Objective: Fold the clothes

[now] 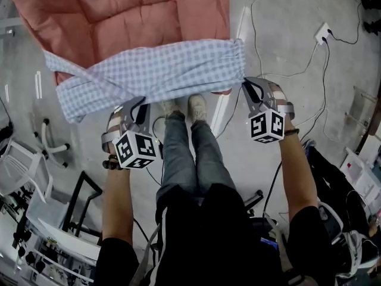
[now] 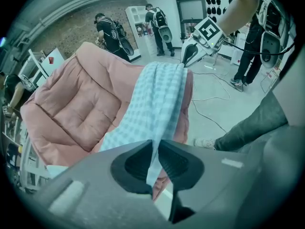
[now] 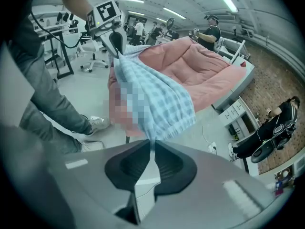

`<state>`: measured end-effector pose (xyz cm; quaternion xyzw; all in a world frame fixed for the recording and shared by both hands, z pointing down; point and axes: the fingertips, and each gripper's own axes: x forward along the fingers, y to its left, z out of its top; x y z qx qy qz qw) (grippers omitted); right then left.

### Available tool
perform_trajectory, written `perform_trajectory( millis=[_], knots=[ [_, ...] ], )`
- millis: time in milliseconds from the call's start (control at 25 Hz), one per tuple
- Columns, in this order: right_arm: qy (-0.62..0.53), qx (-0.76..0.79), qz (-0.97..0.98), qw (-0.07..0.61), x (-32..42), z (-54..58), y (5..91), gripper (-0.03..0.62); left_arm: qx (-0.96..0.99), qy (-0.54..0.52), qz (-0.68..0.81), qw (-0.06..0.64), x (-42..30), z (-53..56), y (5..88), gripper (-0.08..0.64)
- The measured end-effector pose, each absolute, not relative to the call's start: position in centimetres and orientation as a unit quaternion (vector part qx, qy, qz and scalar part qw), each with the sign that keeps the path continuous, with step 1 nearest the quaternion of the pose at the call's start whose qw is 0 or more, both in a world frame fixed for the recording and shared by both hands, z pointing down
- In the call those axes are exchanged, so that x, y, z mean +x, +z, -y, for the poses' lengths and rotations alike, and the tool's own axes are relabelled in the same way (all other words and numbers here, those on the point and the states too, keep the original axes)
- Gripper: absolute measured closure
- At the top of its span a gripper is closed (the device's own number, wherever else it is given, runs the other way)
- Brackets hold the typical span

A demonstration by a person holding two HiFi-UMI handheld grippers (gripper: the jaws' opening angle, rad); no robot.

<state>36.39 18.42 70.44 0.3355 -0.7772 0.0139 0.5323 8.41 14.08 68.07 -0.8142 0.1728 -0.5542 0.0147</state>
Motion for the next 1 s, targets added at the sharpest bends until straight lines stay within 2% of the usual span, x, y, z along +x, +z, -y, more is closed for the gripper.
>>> perform_trajectory(
  millis=[200, 520, 720, 1000],
  knots=[
    [0.001, 0.334, 0.776, 0.534, 35.7, -18.5, 70.8, 0.557, -0.816, -0.554, -0.165, 0.006, 8.3, -14.4, 69.2, 0.463],
    [-0.009, 0.318, 0.777, 0.543, 34.6, -18.5, 71.4, 0.544, -0.822, -0.558, -0.117, -0.014, 9.1, -15.2, 71.2, 0.328],
    [0.013, 0.295, 0.776, 0.557, 34.2, -19.9, 71.7, 0.468, -0.827, -0.550, -0.118, -0.021, 9.1, -15.7, 71.2, 0.305],
    [0.050, 0.333, 0.778, 0.530, 35.5, -19.1, 68.3, 0.456, -0.832, -0.538, -0.131, -0.041, 9.2, -15.0, 71.2, 0.302]
  ],
)
